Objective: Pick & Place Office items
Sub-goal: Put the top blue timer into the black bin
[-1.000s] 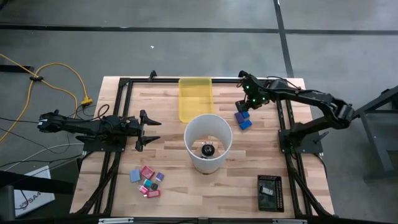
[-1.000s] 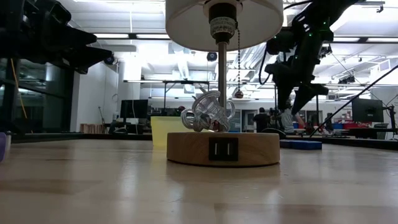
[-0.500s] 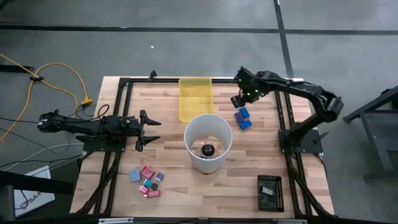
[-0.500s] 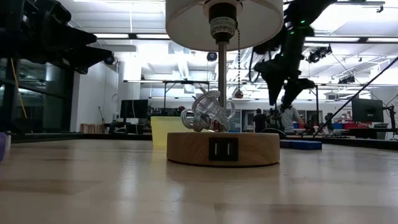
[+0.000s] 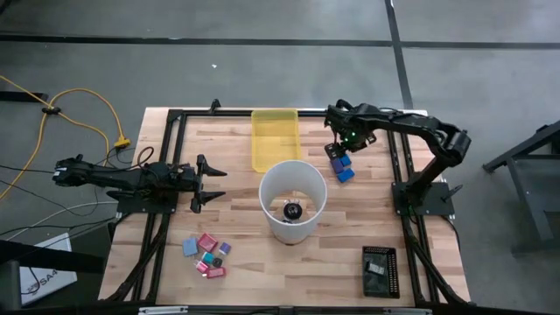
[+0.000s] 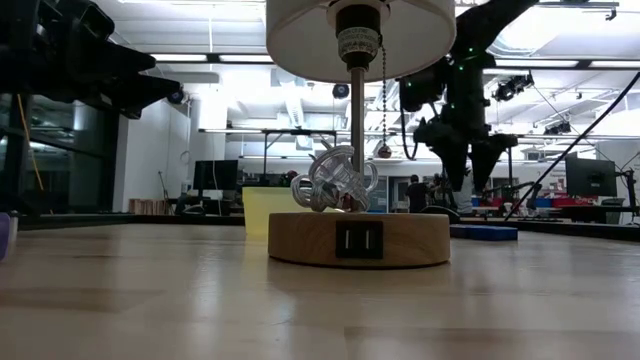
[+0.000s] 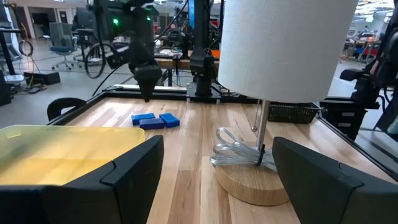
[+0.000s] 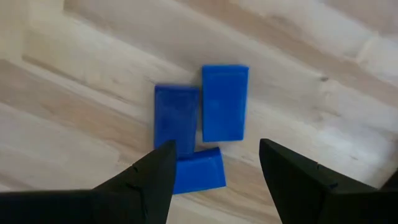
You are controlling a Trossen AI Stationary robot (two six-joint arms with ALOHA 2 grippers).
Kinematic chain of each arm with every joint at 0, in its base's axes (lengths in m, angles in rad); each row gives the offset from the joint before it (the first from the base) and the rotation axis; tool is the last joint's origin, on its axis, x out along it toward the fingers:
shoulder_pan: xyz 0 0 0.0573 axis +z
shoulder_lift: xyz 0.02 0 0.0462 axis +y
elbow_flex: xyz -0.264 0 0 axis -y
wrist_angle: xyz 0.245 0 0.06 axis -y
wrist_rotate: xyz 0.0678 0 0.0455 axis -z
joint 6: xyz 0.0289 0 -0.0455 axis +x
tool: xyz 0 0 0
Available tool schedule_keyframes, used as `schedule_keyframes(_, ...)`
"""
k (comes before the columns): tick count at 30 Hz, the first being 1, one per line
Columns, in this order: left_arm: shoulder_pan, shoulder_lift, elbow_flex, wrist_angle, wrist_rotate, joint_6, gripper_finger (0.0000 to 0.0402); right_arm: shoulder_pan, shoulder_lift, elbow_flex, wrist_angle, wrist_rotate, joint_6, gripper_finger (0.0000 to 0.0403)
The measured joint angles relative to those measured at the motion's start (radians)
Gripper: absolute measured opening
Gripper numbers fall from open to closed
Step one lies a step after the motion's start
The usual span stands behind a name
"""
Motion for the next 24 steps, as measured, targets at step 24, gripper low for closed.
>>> schedule_keyframes(24, 0.000, 0.000, 0.000, 0.000, 0.000, 0.000, 0.0293, 0.035, 0.000, -0.148, 0.149, 0.058, 0.042, 0.0217)
